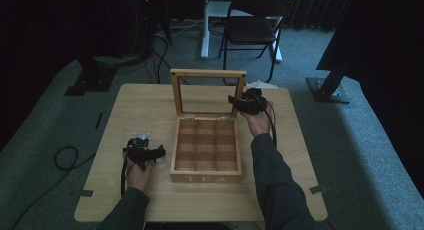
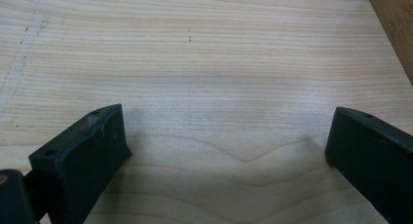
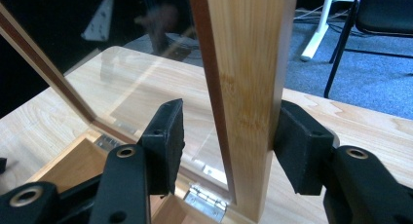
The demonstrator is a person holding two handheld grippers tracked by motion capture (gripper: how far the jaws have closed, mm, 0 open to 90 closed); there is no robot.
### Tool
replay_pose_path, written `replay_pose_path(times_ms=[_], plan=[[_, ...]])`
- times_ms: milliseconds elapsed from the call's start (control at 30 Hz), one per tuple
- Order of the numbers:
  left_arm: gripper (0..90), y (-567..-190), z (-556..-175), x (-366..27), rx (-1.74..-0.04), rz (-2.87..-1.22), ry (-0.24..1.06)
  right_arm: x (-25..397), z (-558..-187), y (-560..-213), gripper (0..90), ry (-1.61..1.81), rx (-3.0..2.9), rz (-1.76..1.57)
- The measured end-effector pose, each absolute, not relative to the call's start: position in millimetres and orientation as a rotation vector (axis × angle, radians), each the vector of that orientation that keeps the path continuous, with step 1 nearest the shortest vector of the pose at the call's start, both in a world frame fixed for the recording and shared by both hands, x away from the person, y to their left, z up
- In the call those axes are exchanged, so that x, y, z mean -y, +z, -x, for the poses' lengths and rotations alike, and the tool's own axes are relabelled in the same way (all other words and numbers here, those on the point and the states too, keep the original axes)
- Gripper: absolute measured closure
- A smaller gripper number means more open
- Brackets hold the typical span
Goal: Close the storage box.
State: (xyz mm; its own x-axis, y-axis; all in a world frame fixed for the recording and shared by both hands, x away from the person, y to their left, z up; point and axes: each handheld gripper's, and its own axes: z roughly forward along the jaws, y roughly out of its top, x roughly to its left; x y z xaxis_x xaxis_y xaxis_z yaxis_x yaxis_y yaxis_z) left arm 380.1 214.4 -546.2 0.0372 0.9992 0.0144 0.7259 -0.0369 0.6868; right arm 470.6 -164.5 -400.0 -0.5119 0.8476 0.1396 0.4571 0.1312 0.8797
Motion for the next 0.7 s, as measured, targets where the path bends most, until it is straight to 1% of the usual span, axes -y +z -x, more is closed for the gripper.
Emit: replay_pose_path(times_ms=[133, 700], plan=[[1.6, -546.2, -380.1, -214.4, -1.739, -1.816, 0.708, 164.5, -459.1, -400.5, 46.2, 1.331, -2.022, -1.230], [1.6, -546.2, -380.3, -214.4, -1.739, -1.814, 0.710, 165.0, -429.9, -395.8, 43.7, 1.294, -2.039, -1.187]])
